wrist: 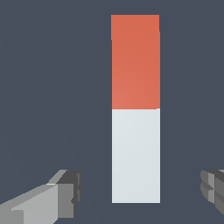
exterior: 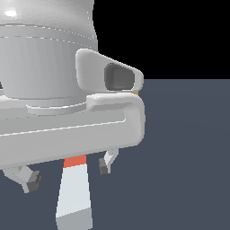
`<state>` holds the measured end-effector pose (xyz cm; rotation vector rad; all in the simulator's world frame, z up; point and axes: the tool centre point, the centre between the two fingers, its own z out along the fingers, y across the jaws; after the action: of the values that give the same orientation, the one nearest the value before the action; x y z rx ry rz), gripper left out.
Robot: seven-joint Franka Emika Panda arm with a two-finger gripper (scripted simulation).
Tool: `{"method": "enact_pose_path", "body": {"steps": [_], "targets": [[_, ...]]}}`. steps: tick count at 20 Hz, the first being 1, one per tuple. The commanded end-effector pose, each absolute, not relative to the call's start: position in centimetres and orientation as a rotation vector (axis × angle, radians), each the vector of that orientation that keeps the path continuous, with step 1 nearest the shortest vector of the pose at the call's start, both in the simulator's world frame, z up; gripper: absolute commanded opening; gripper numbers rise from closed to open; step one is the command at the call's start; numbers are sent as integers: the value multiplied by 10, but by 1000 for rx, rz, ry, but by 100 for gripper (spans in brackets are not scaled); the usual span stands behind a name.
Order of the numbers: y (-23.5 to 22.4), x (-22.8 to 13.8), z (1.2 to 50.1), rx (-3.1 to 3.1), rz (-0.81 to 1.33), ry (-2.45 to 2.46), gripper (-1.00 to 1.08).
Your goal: Insert the peg into the horizontal hole in a box.
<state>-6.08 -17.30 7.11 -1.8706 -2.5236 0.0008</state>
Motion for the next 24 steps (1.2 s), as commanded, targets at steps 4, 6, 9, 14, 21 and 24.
{"method": "enact_pose_path", "body": {"steps": [4,6,9,14,21,24], "targets": [[-173,-61,68,-1870,1,-2524,100],[-173,-61,63,-1870,1,-2524,100],[-173,-61,50,-1869,0,-2525,100],[-173,-61,27,-1867,0,-2526,100],[-174,-60,21,-1867,0,-2526,-100],[-174,-60,21,-1867,0,-2526,-100]]}}
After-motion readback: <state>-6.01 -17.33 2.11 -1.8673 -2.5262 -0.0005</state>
